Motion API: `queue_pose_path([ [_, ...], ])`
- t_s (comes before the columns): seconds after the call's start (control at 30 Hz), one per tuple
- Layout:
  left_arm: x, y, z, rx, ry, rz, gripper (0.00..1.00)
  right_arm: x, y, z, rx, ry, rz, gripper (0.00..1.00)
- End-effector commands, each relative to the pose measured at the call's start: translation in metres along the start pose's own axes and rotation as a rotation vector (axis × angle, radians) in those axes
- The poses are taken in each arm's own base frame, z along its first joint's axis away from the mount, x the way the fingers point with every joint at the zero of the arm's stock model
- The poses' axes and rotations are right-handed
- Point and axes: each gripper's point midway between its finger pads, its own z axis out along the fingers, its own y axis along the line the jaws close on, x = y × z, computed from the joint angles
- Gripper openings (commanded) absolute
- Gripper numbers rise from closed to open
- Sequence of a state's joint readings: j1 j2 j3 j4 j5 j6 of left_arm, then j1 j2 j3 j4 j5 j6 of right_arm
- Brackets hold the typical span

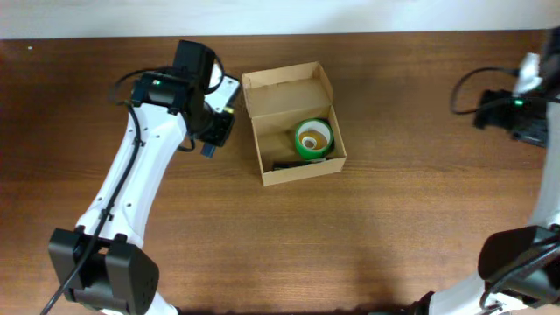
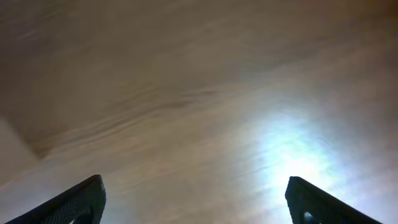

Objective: Pack container
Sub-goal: 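Carry the yellow highlighter into the box and release it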

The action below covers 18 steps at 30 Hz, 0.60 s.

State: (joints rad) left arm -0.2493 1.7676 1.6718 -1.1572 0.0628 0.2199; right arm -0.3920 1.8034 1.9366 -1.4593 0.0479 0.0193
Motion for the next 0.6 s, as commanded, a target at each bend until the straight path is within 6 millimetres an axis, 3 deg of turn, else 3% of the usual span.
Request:
queue_pose_path([
  [0.0,-0.013,-0.022,-0.007,0.054,-0.041,0.147,0.02,0.0,-0.027,-0.007,0.026,-0.027,0.068,0.93],
  [0.07,-0.023,-0.032,-0.012,0.057,-0.068,0.215,0.02,-0.002,-0.037,-0.007,0.033,-0.035,0.094,0.93],
  [0.2,-0.051,-0.043,-0.02,0.123,-0.103,0.322,0.01,-0.004,-0.037,-0.007,0.032,-0.044,0.093,0.93],
  [0.43,-0.081,-0.069,0.017,0.122,0.001,0.526,0.02,-0.004,-0.033,-0.007,0.01,-0.045,0.092,0.93],
  [0.57,-0.082,-0.092,0.021,0.073,0.02,0.715,0.01,-0.005,-0.033,-0.007,0.01,-0.046,0.092,0.93],
])
